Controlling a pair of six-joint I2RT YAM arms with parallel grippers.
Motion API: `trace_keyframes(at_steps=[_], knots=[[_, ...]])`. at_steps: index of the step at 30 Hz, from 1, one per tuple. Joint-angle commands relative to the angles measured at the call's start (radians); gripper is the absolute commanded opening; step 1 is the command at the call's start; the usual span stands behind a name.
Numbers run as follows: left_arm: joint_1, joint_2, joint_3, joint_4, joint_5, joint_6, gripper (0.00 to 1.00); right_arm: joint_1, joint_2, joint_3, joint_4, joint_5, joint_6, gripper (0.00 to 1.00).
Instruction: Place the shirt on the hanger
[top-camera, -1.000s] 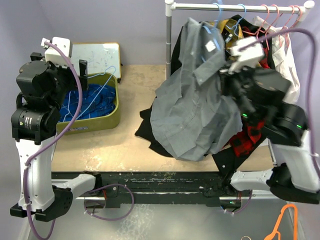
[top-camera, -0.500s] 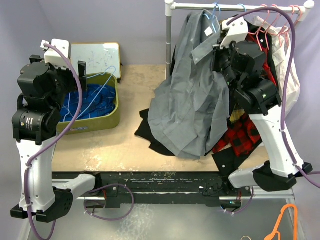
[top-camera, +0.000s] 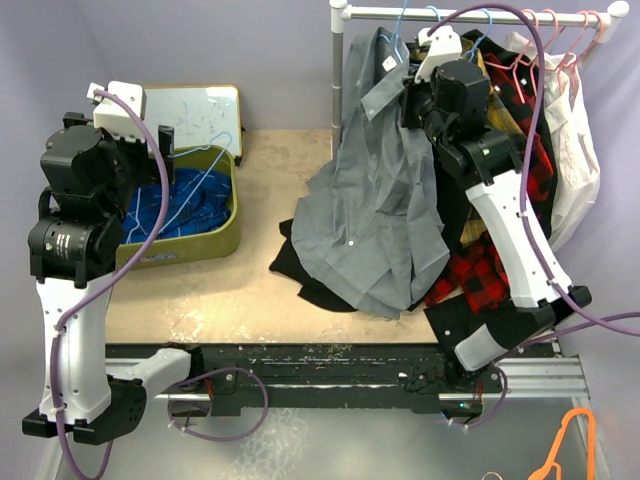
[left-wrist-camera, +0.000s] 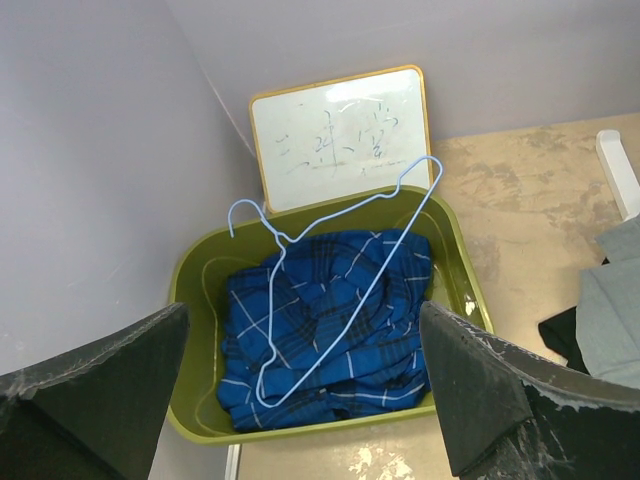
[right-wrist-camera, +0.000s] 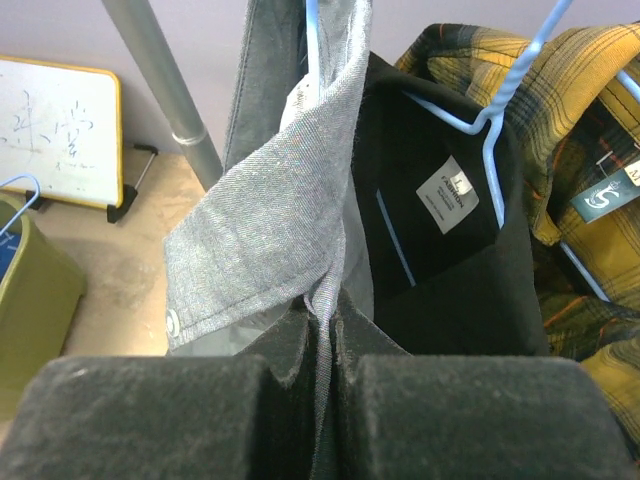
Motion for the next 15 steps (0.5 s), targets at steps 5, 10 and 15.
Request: trace_keyframes(at_steps=[5, 10, 15], knots=[[0.026, -0.012, -0.034, 0.066, -0.01, 0.032, 0.99, -0.045, 0.012, -0.003, 0.142, -0.097, 0.063, 0.0], [0.05, -0.007, -0.041, 0.071, 0.0, 0.037, 0.99, -0.05, -0.015, -0.103, 0.168, -0.12, 0.092, 0.0], [0.074, -0.011, -0.058, 0.079, -0.001, 0.044, 0.99, -0.051, -0.067, -0.211, 0.183, -0.154, 0.113, 0.0]])
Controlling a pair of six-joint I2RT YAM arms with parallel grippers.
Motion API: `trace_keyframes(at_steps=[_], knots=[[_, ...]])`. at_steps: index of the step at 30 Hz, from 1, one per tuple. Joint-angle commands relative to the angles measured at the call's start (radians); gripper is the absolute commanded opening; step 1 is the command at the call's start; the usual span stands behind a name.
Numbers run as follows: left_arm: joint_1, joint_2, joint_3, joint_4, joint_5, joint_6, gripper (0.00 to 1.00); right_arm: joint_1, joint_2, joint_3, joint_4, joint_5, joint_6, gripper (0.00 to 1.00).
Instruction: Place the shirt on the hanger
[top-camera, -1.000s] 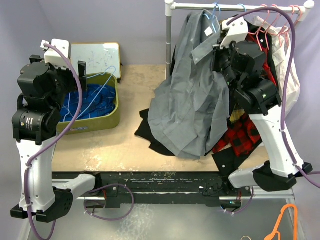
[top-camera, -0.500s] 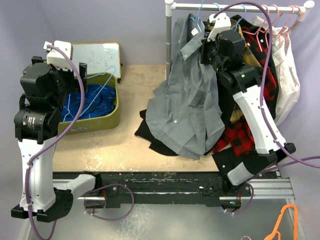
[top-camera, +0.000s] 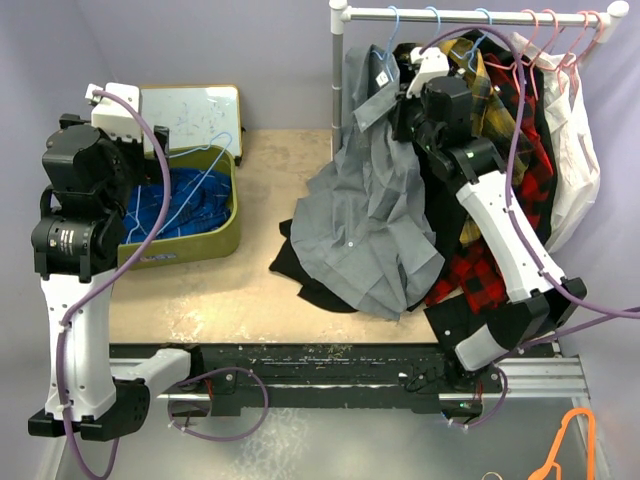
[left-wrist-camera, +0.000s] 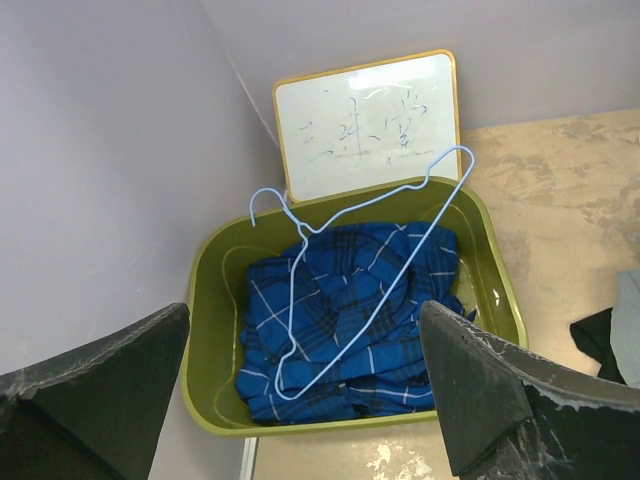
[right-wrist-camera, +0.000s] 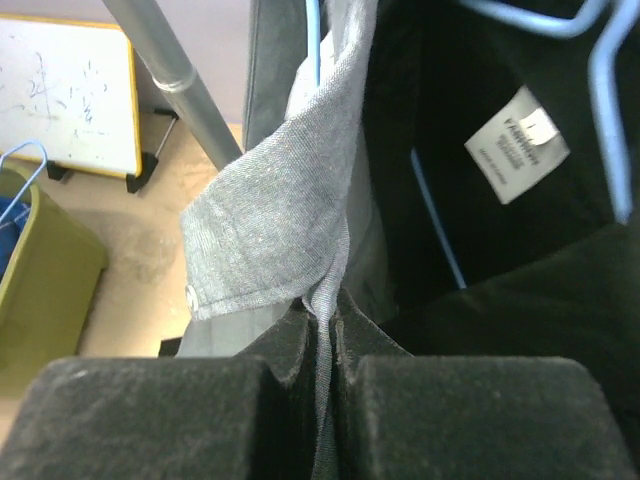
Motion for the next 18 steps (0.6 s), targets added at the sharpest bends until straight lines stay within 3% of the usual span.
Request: trace_keyframes(at_steps=[1, 2, 3, 5, 6, 10, 13, 18], knots=[[0.025, -0.009, -0.018, 0.057, -0.001, 0.018, 0.99, -0.006, -0.085, -0.068, 0.081, -0.061, 0.038, 0.0], [0.031, -0.011, -0.021, 0.06, 0.0, 0.017, 0.99, -0.006, -0.099, -0.075, 0.077, -0.069, 0.042, 0.11], [0.036, -0.011, -0.023, 0.06, 0.001, 0.017, 0.99, -0.006, -0.116, -0.077, 0.073, -0.069, 0.045, 0.3], [0.045, -0.012, -0.025, 0.06, 0.01, 0.017, 0.99, -0.006, -0.168, -0.087, 0.078, -0.042, 0.054, 0.86], [0.051, -0.014, -0.028, 0.062, 0.015, 0.021, 0.99, -0.006, -0.201, -0.093, 0.083, -0.021, 0.055, 0.98], [0.083, -0.023, -0.052, 0.077, 0.031, 0.022, 0.99, -0.006, -0.341, -0.136, 0.121, 0.032, 0.055, 1.0], [0.118, -0.015, -0.047, 0.118, -0.125, -0.099, 0.99, -0.006, -0.469, -0.222, 0.174, 0.001, 0.063, 1.0], [0.182, -0.06, -0.008, 0.008, 0.05, -0.174, 0.99, -0.006, -0.617, -0.37, 0.224, -0.009, 0.074, 1.0]])
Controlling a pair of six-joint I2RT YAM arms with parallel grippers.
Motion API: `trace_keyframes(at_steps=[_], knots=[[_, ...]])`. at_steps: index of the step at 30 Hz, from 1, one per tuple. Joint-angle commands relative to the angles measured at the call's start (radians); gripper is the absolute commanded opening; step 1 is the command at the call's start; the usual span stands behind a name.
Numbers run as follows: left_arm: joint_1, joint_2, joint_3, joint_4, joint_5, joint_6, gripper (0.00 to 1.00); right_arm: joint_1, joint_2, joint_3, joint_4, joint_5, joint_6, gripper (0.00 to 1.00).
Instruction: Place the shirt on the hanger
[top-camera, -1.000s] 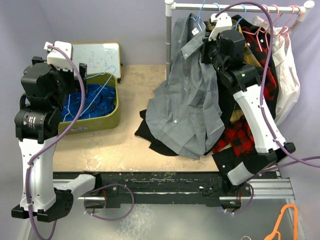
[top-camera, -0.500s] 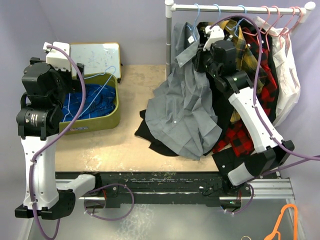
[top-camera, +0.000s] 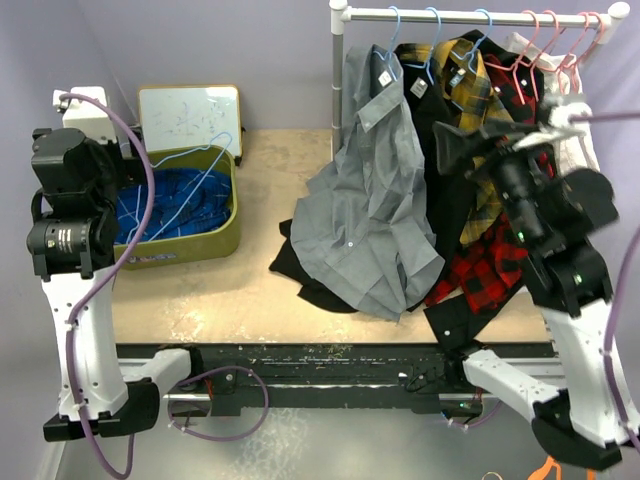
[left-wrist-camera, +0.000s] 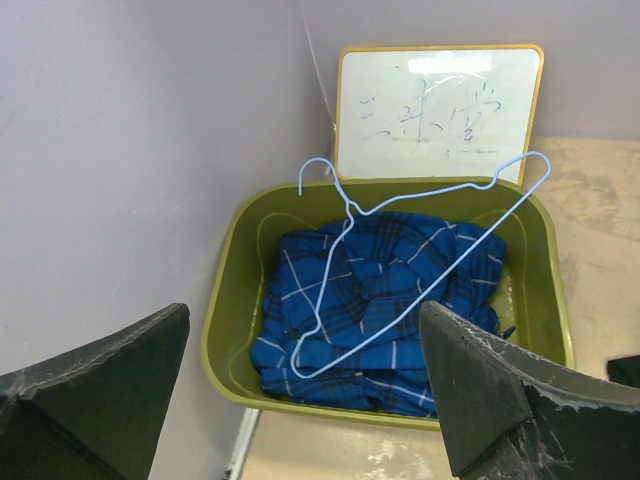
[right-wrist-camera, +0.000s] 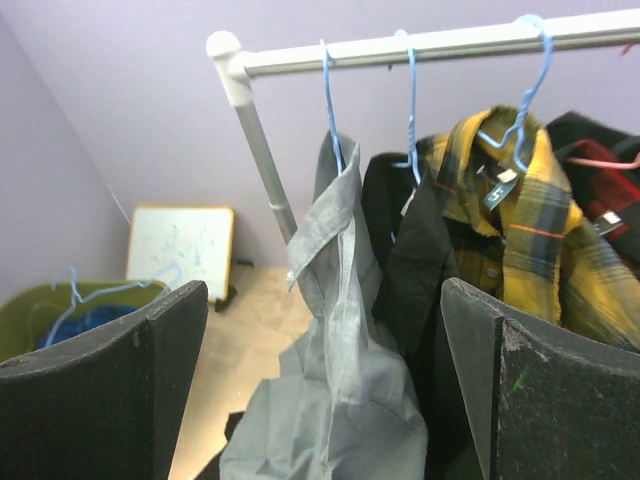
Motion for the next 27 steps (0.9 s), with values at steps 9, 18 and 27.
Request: trace_keyframes(at_steps=[9, 18, 27], knots=[[0.1, -0.214, -0.034, -0.095, 0.157, -0.034, 0.99, -0.003, -0.186, -0.257, 0.104, -0.062, 0.042, 1.0], [0.149, -0.25, -0.002, -0.15, 0.112, 0.09, 0.99, -0.003, -0.168, -0.247, 0.087, -0.021, -0.004, 1.0], [0.196, -0.279, -0.044, -0.197, 0.358, 0.158, 0.99, -0.003, -0.186, -0.281, 0.164, 0.0, -0.025, 1.0]])
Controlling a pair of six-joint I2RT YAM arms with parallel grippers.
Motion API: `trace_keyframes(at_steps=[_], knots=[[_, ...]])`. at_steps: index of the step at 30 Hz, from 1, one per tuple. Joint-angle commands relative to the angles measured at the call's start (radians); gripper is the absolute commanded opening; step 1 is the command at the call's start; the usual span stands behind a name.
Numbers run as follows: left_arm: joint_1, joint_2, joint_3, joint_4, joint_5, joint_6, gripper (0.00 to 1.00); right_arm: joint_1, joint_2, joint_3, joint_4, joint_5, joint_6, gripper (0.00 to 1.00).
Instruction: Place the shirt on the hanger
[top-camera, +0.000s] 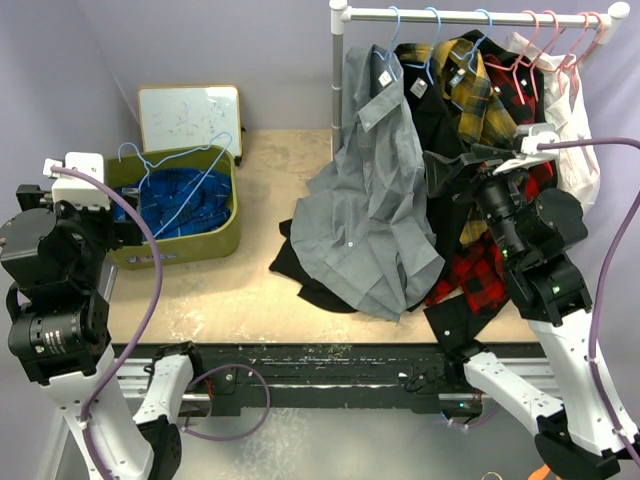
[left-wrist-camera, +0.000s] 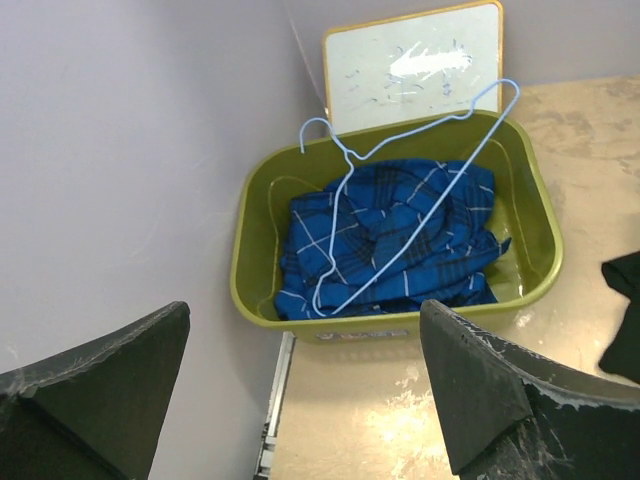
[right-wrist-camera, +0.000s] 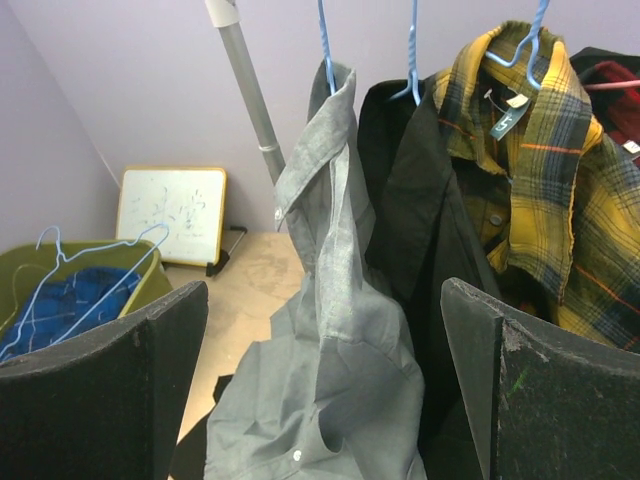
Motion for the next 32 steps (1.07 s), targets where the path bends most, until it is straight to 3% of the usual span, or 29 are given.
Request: trace_keyframes(at_steps=[1, 6, 16, 23, 29, 32], knots=[[0.05, -0.006, -0.007, -0.004, 0.135, 0.019, 0.99, -0.002, -0.007, 0.0, 0.065, 0.019, -0.026, 1.0], [0.087, -0.012, -0.032, 0.001, 0.253, -0.057, 0.99, -0.002, -0.017, -0.026, 0.071, 0.028, -0.034, 1.0], [0.213, -0.058, -0.23, 0.114, 0.542, -0.173, 0.99, -0.002, -0.027, -0.045, 0.057, 0.088, -0.072, 1.0], [0.199, -0.053, -0.234, 0.115, 0.487, -0.154, 0.99, -0.002, -0.025, -0.067, 0.077, 0.096, -0.064, 1.0], [0.184, -0.082, -0.274, 0.129, 0.336, -0.175, 0.99, -0.002, -0.02, -0.084, 0.126, 0.077, -0.038, 1.0], [0.181, -0.08, -0.216, 0.133, 0.259, -0.195, 0.99, -0.002, -0.011, -0.084, 0.136, 0.071, -0.027, 1.0]])
